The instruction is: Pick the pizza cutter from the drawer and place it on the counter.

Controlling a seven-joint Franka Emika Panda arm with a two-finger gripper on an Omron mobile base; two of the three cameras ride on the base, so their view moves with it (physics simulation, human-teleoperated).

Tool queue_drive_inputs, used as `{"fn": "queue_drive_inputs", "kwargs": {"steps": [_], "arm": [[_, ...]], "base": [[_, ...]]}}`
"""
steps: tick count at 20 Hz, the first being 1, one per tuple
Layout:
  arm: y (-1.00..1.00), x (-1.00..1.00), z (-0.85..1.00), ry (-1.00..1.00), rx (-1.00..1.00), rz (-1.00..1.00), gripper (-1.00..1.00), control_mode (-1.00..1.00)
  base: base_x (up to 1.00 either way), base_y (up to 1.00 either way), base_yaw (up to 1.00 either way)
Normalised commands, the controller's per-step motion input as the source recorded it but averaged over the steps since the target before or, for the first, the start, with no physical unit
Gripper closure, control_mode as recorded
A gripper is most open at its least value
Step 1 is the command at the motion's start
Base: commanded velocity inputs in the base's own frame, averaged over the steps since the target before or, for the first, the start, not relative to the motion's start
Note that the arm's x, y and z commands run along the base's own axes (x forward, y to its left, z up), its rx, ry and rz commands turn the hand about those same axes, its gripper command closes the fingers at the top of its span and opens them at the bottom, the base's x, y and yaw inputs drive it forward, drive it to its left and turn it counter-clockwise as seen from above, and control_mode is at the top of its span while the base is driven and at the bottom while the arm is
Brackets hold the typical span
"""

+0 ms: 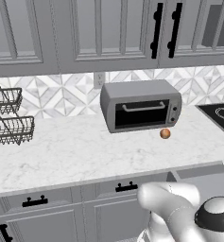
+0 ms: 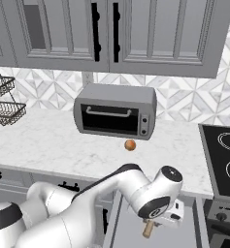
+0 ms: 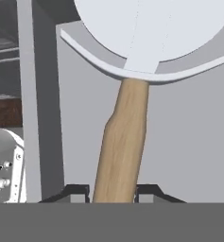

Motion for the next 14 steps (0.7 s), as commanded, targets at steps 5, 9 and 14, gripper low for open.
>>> {"fn": "queue_drive_inputs", "kwargs": {"steps": [5, 9, 14], "arm": [[0.5, 0.94, 0.38, -0.1, 0.02, 0.21, 1.0, -1.0], [0.67, 1.0, 0.12, -0.01, 0.01, 0.29, 1.0, -1.0], [0.74, 1.0, 0.06, 0.0, 0.0, 0.27, 1.0, -1.0]], "base": [[0.0, 0.0, 0.0], [0.0, 0.0, 0.0], [0.0, 0.0, 0.0]]}}
